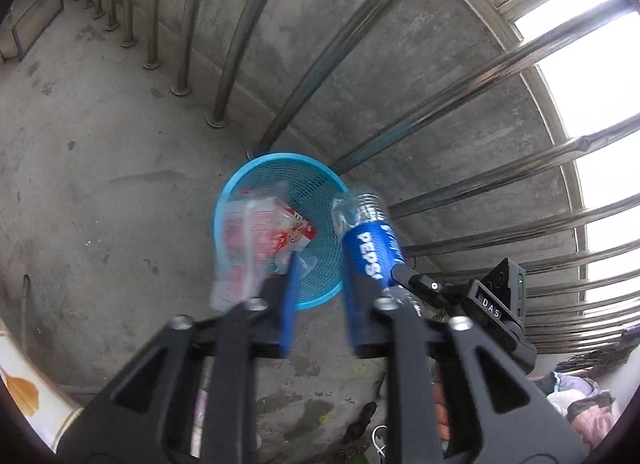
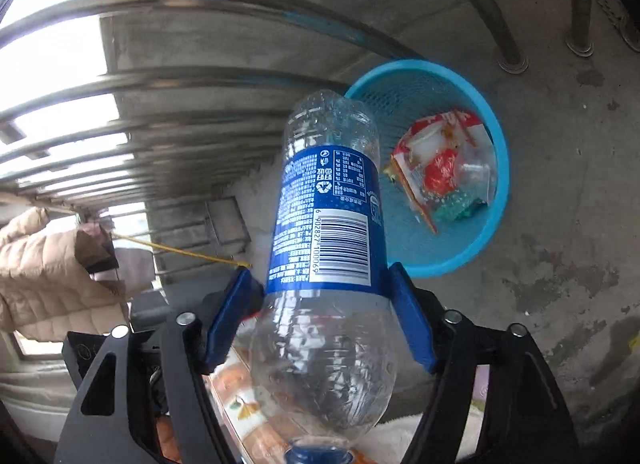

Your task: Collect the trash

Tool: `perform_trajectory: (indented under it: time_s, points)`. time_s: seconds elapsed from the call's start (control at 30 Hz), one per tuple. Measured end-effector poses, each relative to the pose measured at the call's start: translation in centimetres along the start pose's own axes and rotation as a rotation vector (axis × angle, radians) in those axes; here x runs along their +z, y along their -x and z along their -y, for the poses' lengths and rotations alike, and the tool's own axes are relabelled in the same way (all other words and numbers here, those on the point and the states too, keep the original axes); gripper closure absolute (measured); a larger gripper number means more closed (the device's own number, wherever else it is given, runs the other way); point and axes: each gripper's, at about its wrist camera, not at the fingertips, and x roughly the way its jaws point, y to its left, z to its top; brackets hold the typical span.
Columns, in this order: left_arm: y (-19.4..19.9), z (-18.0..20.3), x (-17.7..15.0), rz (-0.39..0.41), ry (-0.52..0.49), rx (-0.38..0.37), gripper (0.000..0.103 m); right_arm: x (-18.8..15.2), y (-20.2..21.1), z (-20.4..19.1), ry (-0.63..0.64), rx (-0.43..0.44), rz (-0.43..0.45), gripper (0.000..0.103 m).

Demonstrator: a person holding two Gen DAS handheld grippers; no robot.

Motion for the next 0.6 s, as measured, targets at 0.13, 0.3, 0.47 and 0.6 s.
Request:
perform_trajectory:
  time_s: [0.13, 0.3, 0.47, 0.6]
  points:
    - [-1.0, -0.6, -0.2, 0.018, 0.038, 0.031, 0.049, 1.1, -1.7, 2.9, -0.092, -0.087, 0.008, 0.027]
    - [1.8, -1.9, -1.6, 0.052, 0.017, 0.018, 0.046, -0.7, -1.2, 3.7, -0.055, -0.137, 0.027, 0.027]
    - [8.6, -3.7, -4.0, 0.155, 0.014, 0.031, 0.038, -2.8, -0.7, 1.2, 0.104, -0.158, 0.06, 0.027]
    - [14.9, -5.4, -6.7, 0.249, -0.01, 0.06, 0.031, -5.5, -3.1, -2.9, 0.347, -0.133, -0.026, 0.027]
